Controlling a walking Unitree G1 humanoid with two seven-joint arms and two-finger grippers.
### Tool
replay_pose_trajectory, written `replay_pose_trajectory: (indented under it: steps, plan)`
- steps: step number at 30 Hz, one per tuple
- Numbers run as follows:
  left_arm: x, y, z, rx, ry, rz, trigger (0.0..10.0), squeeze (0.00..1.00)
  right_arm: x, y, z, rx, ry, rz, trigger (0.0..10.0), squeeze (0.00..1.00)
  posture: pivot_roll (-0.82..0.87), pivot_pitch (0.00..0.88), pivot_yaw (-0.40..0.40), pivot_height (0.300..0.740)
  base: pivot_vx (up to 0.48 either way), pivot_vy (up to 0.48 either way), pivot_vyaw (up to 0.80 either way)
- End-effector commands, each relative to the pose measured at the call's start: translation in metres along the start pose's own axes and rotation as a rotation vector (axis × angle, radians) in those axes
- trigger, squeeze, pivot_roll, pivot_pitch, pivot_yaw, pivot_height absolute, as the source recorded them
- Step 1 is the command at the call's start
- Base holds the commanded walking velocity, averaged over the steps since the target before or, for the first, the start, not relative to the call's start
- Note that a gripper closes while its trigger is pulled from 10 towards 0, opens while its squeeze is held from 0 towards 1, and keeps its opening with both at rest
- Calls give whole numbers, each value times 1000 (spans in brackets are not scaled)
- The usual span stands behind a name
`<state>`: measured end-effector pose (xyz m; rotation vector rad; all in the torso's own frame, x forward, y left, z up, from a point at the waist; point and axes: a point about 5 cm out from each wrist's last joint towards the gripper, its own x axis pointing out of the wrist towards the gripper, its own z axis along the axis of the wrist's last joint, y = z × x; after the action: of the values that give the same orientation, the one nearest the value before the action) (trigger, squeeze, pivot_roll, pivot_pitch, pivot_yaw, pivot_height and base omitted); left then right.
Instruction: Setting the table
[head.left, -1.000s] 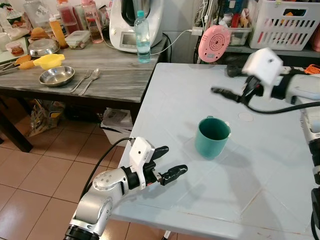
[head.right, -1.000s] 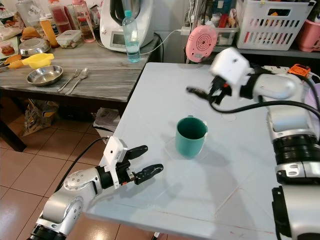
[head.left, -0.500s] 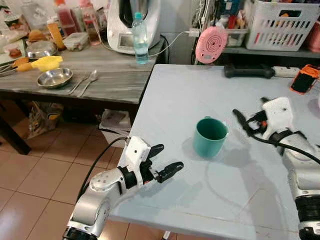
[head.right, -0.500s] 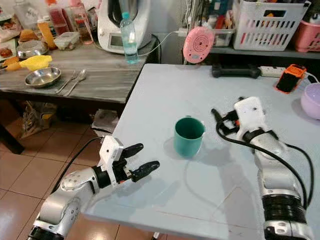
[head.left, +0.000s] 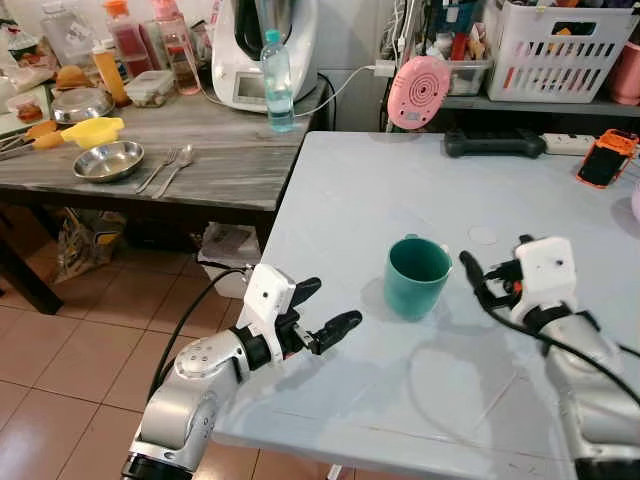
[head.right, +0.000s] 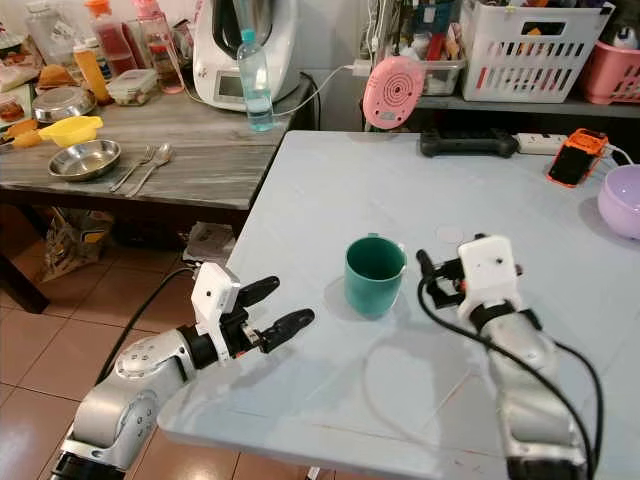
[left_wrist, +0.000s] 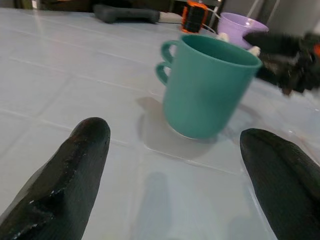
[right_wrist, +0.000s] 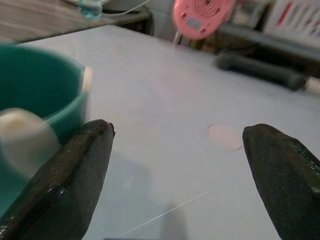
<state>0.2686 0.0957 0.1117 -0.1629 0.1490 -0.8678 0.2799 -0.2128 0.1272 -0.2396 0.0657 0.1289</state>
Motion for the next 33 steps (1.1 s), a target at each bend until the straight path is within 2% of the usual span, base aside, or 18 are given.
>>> replay_pose_trajectory:
  steps: [1, 3, 11, 15, 19, 26, 28, 29, 31, 32, 33]
  plan:
    - [-2, 5, 9, 30, -20, 43, 10000, 0, -1, 11, 4, 17, -11, 21, 10000, 957, -79, 33, 64, 740, 0, 0, 0]
    - [-3, 8, 10, 35, -24, 74, 10000, 0, -7, 25, 0, 49, 3, 39, 10000, 957, -74, 43, 71, 740, 0, 0, 0]
    - [-6, 10, 11, 38, -16, 85, 10000, 0, -20, 48, -7, 112, 45, 66, 10000, 957, -69, 55, 86, 740, 0, 0, 0]
    - [-4, 11, 12, 42, -13, 86, 10000, 0, -24, 64, -7, 149, 55, 119, 10000, 949, -71, 55, 83, 740, 0, 0, 0]
    - [0, 12, 13, 42, -19, 92, 10000, 0, -24, 79, -3, 167, 57, 195, 10000, 910, -74, 54, 76, 740, 0, 0, 0]
    - [2, 11, 13, 36, -29, 99, 10000, 0, -18, 95, 6, 182, 44, 306, 10000, 824, -81, 58, 58, 740, 0, 0, 0]
    - [2, 11, 12, 33, -30, 102, 10000, 0, -20, 103, 9, 179, 50, 393, 10000, 757, -83, 60, 52, 740, 0, 0, 0]
    - [2, 11, 12, 33, -30, 102, 10000, 0, -20, 103, 9, 179, 50, 393, 10000, 757, -83, 60, 52, 740, 0, 0, 0]
    - [1, 11, 11, 32, -32, 107, 10000, 0, -29, 107, 9, 167, 60, 481, 10000, 494, -84, 63, 48, 740, 0, 0, 0]
    - [1, 11, 11, 32, -32, 107, 10000, 0, -29, 107, 9, 167, 60, 481, 10000, 494, -84, 63, 48, 740, 0, 0, 0]
    - [1, 11, 11, 30, -34, 113, 10000, 0, -35, 106, 11, 177, 61, 529, 10000, 333, -86, 62, 48, 740, 0, 0, 0]
